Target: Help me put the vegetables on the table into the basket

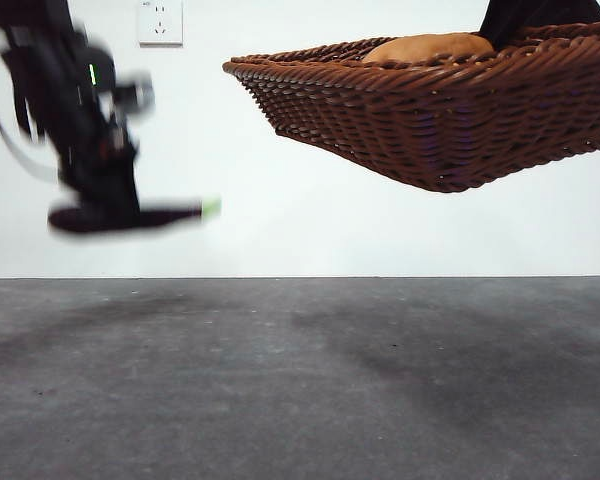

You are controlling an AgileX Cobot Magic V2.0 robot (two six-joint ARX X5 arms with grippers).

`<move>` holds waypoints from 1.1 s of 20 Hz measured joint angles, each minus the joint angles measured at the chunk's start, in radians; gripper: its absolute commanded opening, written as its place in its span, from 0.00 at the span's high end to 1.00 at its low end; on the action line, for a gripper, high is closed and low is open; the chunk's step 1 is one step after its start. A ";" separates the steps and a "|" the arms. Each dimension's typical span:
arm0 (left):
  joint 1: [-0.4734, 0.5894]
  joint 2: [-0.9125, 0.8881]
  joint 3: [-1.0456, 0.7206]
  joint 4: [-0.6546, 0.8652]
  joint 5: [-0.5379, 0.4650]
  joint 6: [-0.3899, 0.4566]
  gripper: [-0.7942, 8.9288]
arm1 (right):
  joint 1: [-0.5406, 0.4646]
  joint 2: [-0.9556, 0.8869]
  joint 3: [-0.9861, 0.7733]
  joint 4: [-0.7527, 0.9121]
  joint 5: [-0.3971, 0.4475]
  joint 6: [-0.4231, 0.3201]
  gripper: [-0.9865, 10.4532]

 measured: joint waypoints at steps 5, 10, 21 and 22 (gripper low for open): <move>-0.058 -0.350 0.006 -0.098 0.019 0.031 0.93 | 0.000 0.068 0.000 -0.046 -0.032 0.000 0.92; -0.284 -0.612 0.014 -0.170 0.000 0.128 0.93 | 0.031 0.120 0.000 -0.060 -0.176 -0.005 0.92; -0.735 -0.335 0.008 -0.285 -0.338 0.214 0.93 | 0.232 0.127 0.000 -0.104 -0.148 -0.045 0.92; -0.739 -0.302 0.008 -0.298 -0.342 0.214 0.93 | 0.231 0.127 0.000 -0.103 -0.141 -0.045 0.92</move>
